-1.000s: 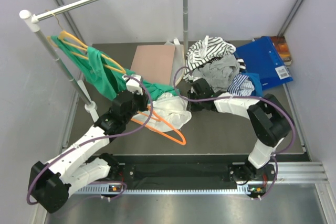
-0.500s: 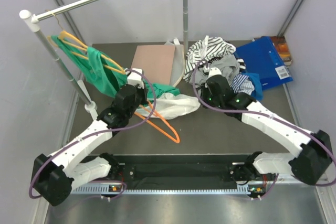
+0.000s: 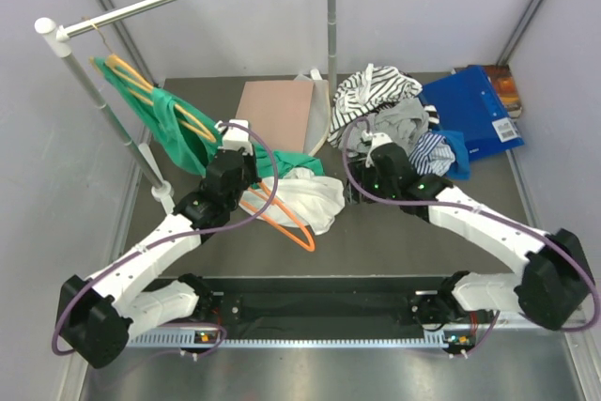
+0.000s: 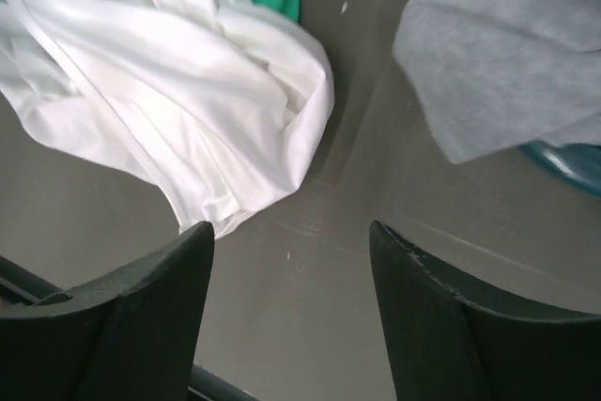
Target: Place the tank top on the hanger
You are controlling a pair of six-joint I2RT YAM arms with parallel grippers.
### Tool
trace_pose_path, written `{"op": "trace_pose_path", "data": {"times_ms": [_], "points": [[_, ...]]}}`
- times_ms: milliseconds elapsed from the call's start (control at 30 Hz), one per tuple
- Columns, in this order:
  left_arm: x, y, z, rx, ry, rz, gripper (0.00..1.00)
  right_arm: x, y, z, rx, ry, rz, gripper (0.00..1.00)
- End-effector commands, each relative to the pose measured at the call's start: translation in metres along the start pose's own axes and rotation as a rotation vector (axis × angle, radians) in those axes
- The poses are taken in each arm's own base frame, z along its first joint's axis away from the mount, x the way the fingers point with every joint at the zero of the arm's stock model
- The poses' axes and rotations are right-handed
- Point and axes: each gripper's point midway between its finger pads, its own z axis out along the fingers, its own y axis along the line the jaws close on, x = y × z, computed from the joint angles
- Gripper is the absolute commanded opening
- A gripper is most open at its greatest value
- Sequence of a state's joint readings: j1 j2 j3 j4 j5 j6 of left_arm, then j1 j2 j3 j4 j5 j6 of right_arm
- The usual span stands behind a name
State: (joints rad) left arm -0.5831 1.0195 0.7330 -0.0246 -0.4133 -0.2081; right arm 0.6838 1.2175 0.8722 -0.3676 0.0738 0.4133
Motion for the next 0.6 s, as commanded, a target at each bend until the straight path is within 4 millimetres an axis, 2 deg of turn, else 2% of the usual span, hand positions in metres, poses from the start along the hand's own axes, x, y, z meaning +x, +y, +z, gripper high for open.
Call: {"op": "trace_pose_path", "data": {"times_ms": [0,100,233,333,367,567], "points": [[-0.022,0.005,-0.005,-0.024,-0.071,-0.030,0.00,0.018,0.032,0.031,-0.221,0.017,-0.014,0.61],[-0.022,0.006,-0.006,-0.024,-0.074,-0.031,0.00,0.042,0.038,0.045,-0.290,0.071,-0.050,0.56],[-0.022,0.006,-0.006,-0.023,-0.073,-0.027,0.00,0.069,0.033,0.059,-0.276,0.171,-0.068,0.51],[-0.019,0.005,-0.004,-0.023,-0.064,-0.025,0.00,0.076,0.035,0.063,-0.284,0.185,-0.026,0.50],[-0.019,0.005,-0.004,-0.022,-0.064,-0.025,0.00,0.084,0.034,0.063,-0.285,0.205,-0.015,0.50],[-0.015,0.005,-0.003,-0.023,-0.053,-0.024,0.00,0.083,0.043,0.074,-0.305,0.179,0.064,0.51]]}}
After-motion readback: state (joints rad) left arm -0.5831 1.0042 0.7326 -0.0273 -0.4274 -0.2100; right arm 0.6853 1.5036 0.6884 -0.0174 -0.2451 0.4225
